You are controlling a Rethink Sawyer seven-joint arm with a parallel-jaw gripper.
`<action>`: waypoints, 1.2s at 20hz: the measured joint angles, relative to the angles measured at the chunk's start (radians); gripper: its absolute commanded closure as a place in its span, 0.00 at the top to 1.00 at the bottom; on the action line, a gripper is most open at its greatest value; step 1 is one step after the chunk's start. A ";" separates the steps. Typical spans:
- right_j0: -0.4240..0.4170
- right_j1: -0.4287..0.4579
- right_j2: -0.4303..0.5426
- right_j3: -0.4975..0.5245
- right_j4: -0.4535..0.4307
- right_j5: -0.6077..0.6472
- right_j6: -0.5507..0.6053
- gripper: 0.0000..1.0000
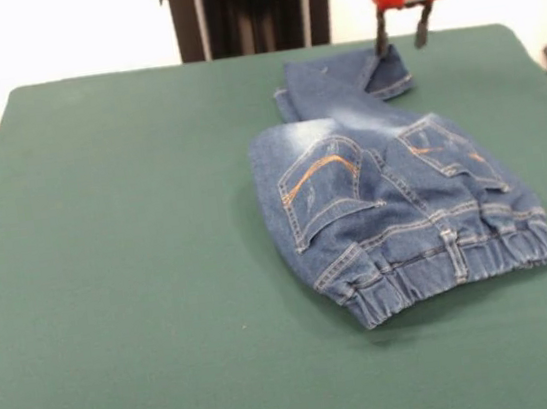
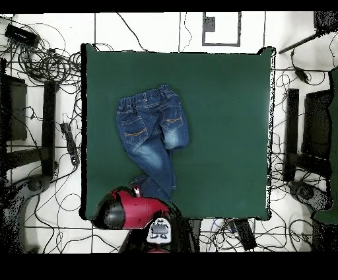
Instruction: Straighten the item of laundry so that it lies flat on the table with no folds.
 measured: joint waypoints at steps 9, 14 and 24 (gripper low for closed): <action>-0.083 0.034 0.000 -0.001 -0.002 -0.022 0.000 1.00; -0.128 0.034 0.000 -0.001 -0.025 -0.039 0.000 1.00; -0.142 0.032 0.000 0.007 -0.049 -0.080 0.000 1.00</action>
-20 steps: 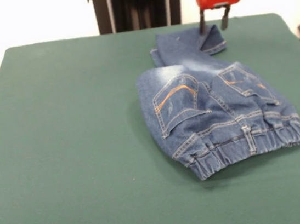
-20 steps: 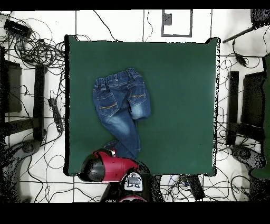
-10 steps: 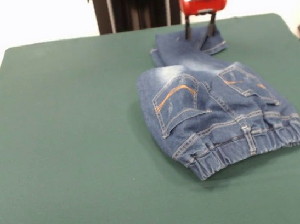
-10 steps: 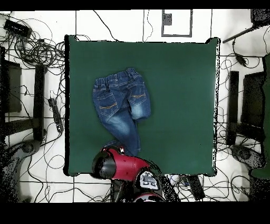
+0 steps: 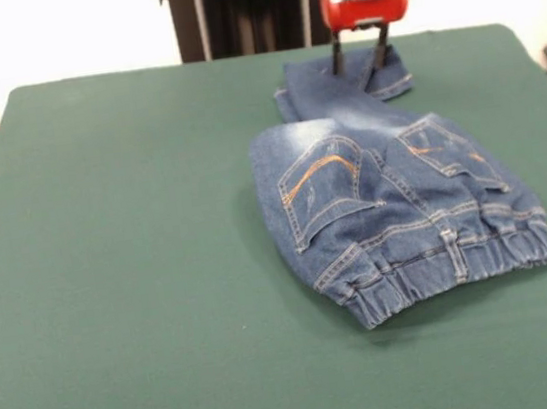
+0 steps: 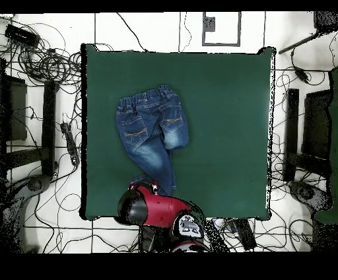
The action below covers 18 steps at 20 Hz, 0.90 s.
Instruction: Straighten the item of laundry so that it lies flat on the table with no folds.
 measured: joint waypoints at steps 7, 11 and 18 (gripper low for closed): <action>0.000 -0.014 0.000 0.012 -0.008 -0.002 0.000 1.00; 0.000 -0.029 0.000 0.018 -0.008 -0.002 0.000 1.00; 0.004 -0.010 0.000 0.018 -0.008 -0.039 0.000 1.00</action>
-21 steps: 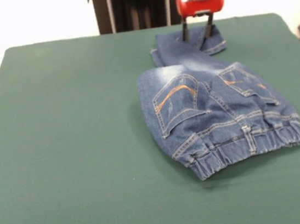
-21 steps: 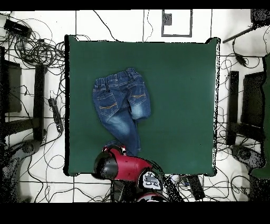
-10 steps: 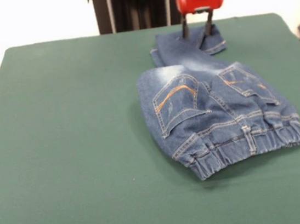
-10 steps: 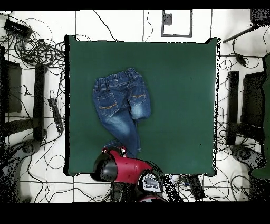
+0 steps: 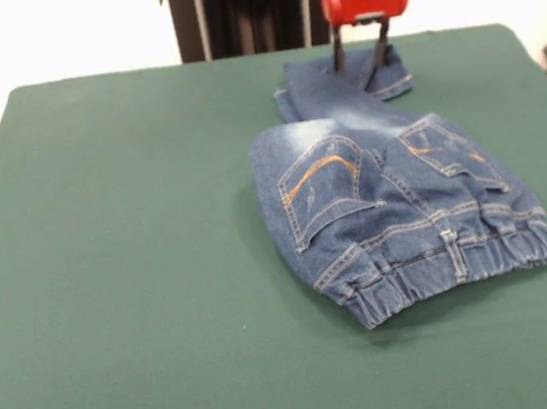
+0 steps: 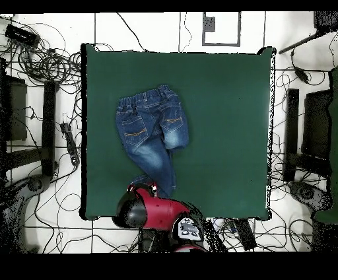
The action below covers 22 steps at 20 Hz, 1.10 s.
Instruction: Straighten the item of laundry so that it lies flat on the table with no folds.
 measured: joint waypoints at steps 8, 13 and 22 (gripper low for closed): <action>0.028 0.043 0.000 0.001 0.000 -0.051 0.000 1.00; 0.043 0.059 0.000 0.001 0.003 -0.052 0.000 1.00; 0.055 0.068 0.000 0.001 0.005 -0.081 0.030 0.00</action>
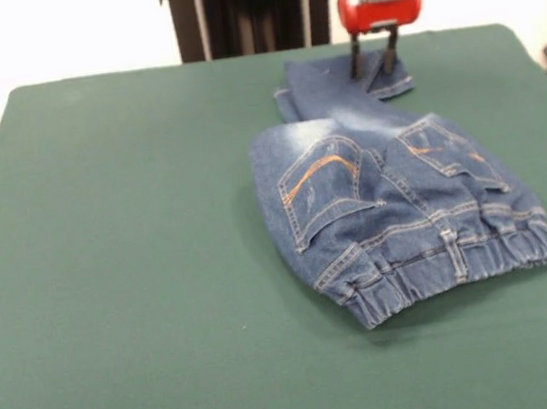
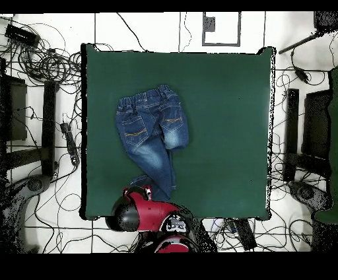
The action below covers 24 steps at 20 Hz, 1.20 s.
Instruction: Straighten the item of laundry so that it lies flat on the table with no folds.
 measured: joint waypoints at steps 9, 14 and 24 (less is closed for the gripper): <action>0.000 0.007 0.000 0.003 0.000 -0.006 0.009 0.00; 0.003 -0.006 0.000 0.010 0.000 -0.005 0.009 0.00; 0.049 -0.171 -0.002 0.056 0.017 0.074 0.009 0.00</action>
